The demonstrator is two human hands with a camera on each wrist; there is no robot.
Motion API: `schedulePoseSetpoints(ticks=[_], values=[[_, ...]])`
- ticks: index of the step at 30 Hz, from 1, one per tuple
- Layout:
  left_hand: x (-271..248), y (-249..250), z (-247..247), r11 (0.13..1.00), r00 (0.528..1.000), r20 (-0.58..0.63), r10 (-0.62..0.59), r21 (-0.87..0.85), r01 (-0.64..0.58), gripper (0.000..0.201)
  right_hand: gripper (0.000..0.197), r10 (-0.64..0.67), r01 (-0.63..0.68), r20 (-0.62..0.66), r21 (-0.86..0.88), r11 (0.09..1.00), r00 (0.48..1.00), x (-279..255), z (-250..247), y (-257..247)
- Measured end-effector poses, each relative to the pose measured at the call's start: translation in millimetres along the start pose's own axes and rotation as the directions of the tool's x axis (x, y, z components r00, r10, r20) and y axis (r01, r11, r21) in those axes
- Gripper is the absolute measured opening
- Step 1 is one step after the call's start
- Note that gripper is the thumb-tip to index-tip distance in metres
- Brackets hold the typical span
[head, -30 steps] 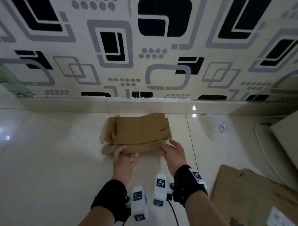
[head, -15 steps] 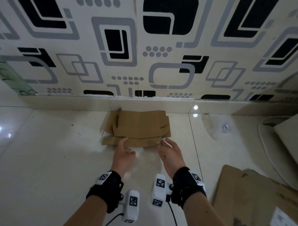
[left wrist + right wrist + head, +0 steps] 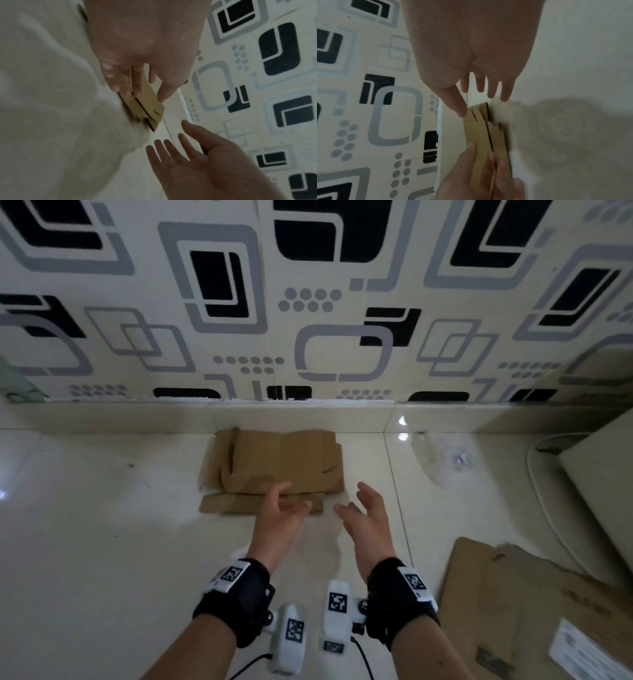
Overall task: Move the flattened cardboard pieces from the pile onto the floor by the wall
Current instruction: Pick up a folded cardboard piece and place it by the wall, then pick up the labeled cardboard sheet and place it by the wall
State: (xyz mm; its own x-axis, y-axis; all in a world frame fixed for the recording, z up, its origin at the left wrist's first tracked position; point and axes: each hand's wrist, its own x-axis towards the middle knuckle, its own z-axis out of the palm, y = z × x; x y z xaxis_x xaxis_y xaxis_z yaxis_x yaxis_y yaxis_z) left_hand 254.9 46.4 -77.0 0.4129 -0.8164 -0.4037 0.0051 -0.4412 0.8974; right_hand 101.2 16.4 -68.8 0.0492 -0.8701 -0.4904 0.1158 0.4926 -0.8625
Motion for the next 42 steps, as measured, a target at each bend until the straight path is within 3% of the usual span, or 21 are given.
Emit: schedulePoseSetpoints(ticks=[5,10,14,17,19,23,27,29,31,35,40,41,42], values=[[-18,19,57,0.999,0.988,0.151,0.022,-0.048,-0.014,0.047,0.069,-0.146,0.132,-0.168,-0.09,0.987,0.975,-6,-50,-22],[-41,25,123,1.0,0.948,0.319,0.008,0.002,-0.009,0.038,0.065,-0.235,0.145,-0.375,-0.253,0.956,0.897,-15,-115,-40],[-57,26,168,0.992,0.878,0.467,-0.105,0.116,0.057,0.055,0.069,-0.229,0.042,-0.51,-0.351,0.935,0.829,-22,-163,-48],[-75,23,192,0.968,0.805,0.553,-0.212,0.23,0.097,0.07,0.09,-0.194,-0.16,-0.619,-0.468,0.869,0.761,-32,-200,-47],[-85,18,204,0.947,0.783,0.566,-0.259,0.308,0.091,0.072,0.095,-0.127,-0.323,-0.693,-0.48,0.815,0.709,-43,-227,-44],[-96,13,217,0.927,0.812,0.513,-0.277,0.365,0.086,0.069,0.106,-0.001,-0.536,-0.817,-0.379,0.755,0.577,-69,-278,-29],[-95,11,222,0.896,0.835,0.446,-0.321,0.428,0.117,0.078,0.09,0.097,-0.628,-0.869,-0.269,0.731,0.485,-88,-314,-11],[-93,9,222,0.875,0.841,0.432,-0.327,0.474,0.096,0.058,0.086,0.132,-0.669,-0.88,-0.242,0.702,0.456,-95,-321,-4],[-92,10,219,0.86,0.853,0.421,-0.308,0.507,0.06,0.015,0.083,0.145,-0.701,-0.891,-0.228,0.676,0.43,-101,-323,2],[-98,9,216,0.839,0.845,0.438,-0.307,0.543,0.023,0.012,0.07,0.107,-0.71,-0.906,-0.243,0.661,0.41,-104,-323,7],[-99,-1,217,0.862,0.843,0.435,-0.317,0.502,0.066,0.008,0.065,0.06,-0.682,-0.906,-0.271,0.679,0.419,-104,-326,4],[-98,-3,216,0.874,0.846,0.437,-0.306,0.481,0.068,0.01,0.065,0.052,-0.665,-0.903,-0.275,0.694,0.427,-105,-326,3],[-96,-4,217,0.887,0.848,0.437,-0.299,0.456,0.078,0.026,0.065,0.044,-0.642,-0.897,-0.28,0.714,0.44,-105,-328,3]])
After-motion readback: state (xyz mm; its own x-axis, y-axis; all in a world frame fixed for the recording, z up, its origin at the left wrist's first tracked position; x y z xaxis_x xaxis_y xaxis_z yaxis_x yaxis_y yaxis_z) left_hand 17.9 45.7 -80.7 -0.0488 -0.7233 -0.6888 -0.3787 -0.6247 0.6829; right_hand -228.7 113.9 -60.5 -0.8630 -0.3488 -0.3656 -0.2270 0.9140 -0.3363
